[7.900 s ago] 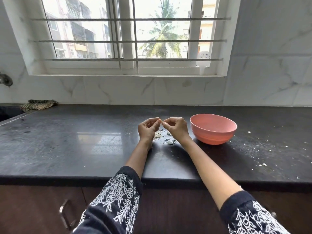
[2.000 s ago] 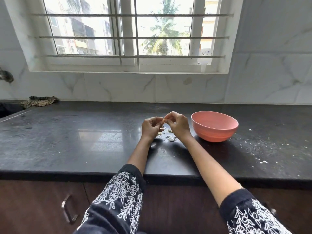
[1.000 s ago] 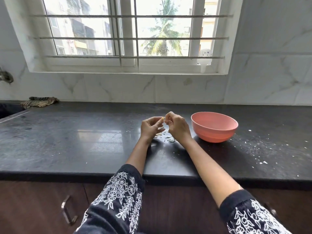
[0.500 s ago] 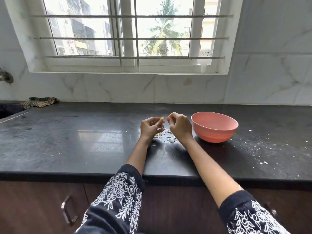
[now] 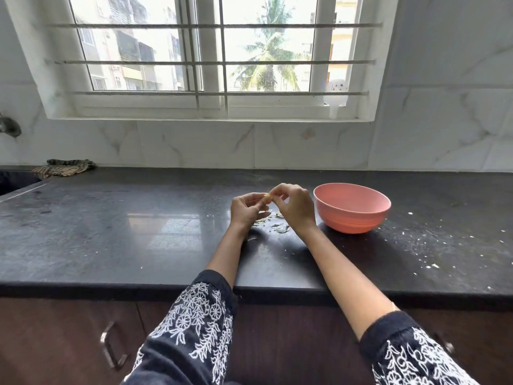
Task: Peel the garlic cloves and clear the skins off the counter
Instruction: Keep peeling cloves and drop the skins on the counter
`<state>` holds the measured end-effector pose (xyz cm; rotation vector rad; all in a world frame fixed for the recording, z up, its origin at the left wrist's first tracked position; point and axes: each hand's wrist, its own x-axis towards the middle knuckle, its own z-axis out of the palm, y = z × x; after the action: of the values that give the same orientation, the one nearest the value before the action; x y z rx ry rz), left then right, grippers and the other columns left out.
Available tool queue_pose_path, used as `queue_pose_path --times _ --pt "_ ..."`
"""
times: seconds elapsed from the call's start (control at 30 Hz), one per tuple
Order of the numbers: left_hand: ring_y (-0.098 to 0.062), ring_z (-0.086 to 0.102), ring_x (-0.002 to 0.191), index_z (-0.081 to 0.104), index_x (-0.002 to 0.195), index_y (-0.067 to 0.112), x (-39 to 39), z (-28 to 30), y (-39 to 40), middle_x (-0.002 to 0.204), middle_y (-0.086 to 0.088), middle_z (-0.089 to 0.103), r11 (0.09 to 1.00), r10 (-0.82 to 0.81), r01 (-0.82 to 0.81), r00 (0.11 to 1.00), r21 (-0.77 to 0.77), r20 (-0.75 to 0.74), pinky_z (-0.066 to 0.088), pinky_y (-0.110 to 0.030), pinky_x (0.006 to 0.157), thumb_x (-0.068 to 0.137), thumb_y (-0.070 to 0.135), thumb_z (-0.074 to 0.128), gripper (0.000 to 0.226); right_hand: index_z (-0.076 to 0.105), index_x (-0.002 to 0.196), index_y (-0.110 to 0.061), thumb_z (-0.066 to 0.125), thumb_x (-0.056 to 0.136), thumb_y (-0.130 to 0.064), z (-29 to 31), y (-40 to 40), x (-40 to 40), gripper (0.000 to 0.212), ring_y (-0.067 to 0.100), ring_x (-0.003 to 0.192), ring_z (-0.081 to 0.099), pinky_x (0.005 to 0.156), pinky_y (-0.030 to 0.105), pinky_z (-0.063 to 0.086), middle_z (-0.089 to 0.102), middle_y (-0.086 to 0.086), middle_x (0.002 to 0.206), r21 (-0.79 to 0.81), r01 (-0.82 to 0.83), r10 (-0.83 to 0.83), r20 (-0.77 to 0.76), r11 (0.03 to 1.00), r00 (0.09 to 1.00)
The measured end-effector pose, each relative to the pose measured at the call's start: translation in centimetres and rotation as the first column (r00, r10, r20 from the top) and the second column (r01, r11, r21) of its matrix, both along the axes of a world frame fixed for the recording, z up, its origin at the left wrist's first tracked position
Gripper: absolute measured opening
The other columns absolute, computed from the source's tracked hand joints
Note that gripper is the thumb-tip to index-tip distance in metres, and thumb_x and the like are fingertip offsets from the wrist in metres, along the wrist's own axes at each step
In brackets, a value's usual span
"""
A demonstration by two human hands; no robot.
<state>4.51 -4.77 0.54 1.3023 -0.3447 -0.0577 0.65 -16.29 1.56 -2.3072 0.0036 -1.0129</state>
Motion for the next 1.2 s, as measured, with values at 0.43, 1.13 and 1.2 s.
queue_pose_path --times 0.43,1.13,1.2 --pt "-0.013 0.06 0.062 0.067 0.096 -0.006 0.13 -0.38 0.09 0.063 0.001 0.067 0.996 -0.008 0.003 0.998 0.087 0.055 0.055 -0.019 0.055 0.082 -0.001 0.067 0.016 0.059 0.089 -0.017 0.053 0.089 -0.014 -0.18 -0.11 -0.02 0.007 0.022 0.085 0.054 0.067 0.03 0.038 0.062 0.007 0.091 -0.028 -0.02 0.016 -0.127 0.999 0.992" --pt "-0.006 0.065 0.055 0.065 0.081 0.004 -0.15 0.2 0.4 0.06 0.001 0.067 0.989 -0.062 0.045 0.991 -0.138 -0.119 0.055 -0.016 0.059 0.092 0.005 0.054 0.016 0.055 0.089 -0.013 0.049 0.086 -0.001 -0.02 0.09 -0.23 0.013 0.024 0.087 0.05 0.065 0.036 0.04 0.053 0.001 0.081 -0.09 -0.065 0.057 -0.094 0.994 0.994" --pt "-0.006 0.064 0.052 0.064 0.08 0.005 -0.11 0.39 0.47 0.058 0.002 0.066 0.985 -0.02 -0.002 0.992 -0.171 -0.128 0.055 -0.017 0.057 0.093 0.005 0.053 0.017 0.055 0.089 -0.012 0.049 0.086 0.0 0.04 0.11 -0.24 0.014 0.023 0.085 0.049 0.064 0.033 0.038 0.051 -0.002 0.08 -0.084 -0.065 0.058 -0.084 0.994 0.995"
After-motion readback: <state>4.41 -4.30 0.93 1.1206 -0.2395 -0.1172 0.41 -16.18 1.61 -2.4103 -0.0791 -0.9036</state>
